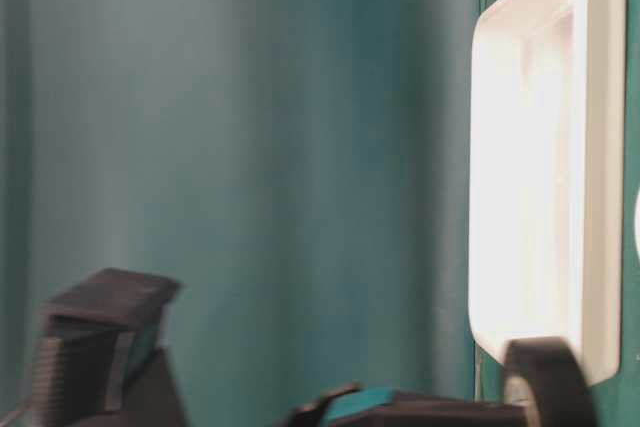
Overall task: Pick up the tape from a random location and place it into the white case.
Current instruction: 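Lower the left gripper into the black roll's hole and close, then lift the black roll and carry it over the white tray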
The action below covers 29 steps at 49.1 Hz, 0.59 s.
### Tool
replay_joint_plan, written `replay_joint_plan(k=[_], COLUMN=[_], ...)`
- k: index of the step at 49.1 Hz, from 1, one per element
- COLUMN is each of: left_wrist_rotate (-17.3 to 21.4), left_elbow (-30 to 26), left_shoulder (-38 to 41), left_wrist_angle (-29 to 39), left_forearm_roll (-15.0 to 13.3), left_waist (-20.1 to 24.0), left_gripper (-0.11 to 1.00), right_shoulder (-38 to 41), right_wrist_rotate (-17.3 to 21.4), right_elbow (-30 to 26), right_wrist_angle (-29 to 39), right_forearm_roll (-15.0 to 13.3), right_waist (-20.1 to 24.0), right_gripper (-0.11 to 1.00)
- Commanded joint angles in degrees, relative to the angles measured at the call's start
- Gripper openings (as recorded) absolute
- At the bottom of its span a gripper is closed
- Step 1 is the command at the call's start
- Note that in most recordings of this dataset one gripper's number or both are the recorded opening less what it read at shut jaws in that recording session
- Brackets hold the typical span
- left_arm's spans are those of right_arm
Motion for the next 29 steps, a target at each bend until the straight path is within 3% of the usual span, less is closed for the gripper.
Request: replay_joint_plan(k=[1,29], left_wrist_rotate=[0.1,0.1], left_elbow=[-2.6,-8.3], left_shoulder=[-2.8,-10.5], left_wrist_angle=[1.8,11.4], left_forearm_roll=[0.0,0.4], left_waist=[-0.2,-0.2], left_gripper=[0.19,0.19], right_shoulder=[0.4,0.4], right_wrist_rotate=[0.0,0.0], right_elbow=[-1.5,-1.8], right_wrist_angle=[-0.1,-0.1], right_forearm_roll=[-0.1,-0.1], right_waist=[0.0,-0.1], right_gripper=[0.92,0.92])
